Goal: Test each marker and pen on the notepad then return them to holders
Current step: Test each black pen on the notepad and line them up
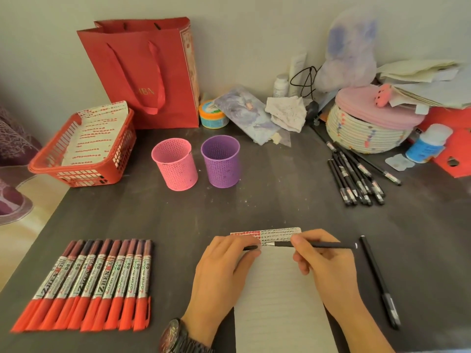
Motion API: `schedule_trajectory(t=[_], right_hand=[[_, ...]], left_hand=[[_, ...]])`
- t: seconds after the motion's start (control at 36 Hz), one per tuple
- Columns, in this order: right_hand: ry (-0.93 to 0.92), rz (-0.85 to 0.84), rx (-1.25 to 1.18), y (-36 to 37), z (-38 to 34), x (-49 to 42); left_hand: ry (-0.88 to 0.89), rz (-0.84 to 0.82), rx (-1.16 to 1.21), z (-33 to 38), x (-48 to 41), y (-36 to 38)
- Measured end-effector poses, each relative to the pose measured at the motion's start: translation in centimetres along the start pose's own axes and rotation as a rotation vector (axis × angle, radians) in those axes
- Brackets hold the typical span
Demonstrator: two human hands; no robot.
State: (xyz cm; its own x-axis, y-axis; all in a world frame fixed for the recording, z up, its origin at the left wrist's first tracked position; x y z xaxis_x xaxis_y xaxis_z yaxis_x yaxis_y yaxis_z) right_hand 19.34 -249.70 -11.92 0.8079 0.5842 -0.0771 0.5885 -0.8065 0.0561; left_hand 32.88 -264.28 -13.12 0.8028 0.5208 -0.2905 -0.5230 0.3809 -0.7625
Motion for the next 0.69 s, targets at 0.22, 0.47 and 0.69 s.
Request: schedule_trajectory(t=[0.22, 0.47, 0.69], right_hand=[[0.029, -0.059, -0.148, -0.2, 0.8, 0.0], [-0.001, -0.108, 0.003, 0.2, 0.1, 0.0], [0.008, -0.141, 0.038, 0.5, -0.3, 0.0]], left_hand=[[-0.002, 0.015, 0.126, -0.3, 0.0, 0.0], [0.038, 0.006, 0.133, -0.1, 0.1, 0.0], [0.065, 0.073, 0.161, 0.3, 0.1, -0.6]])
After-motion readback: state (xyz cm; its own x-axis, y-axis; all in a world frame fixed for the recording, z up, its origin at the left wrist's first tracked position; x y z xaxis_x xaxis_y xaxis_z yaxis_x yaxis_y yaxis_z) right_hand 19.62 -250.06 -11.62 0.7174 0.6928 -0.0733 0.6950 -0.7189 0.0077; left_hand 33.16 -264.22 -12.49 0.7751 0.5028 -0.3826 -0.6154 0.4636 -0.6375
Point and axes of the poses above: each hand's wrist, its own x-axis away from the middle knuckle, its own y-axis out of the palm, z = x × y, the point moved 3 cm from there along -x, towards the middle knuckle, and after that the axes turned 2 degrees about -z, right-handed, at the moved point
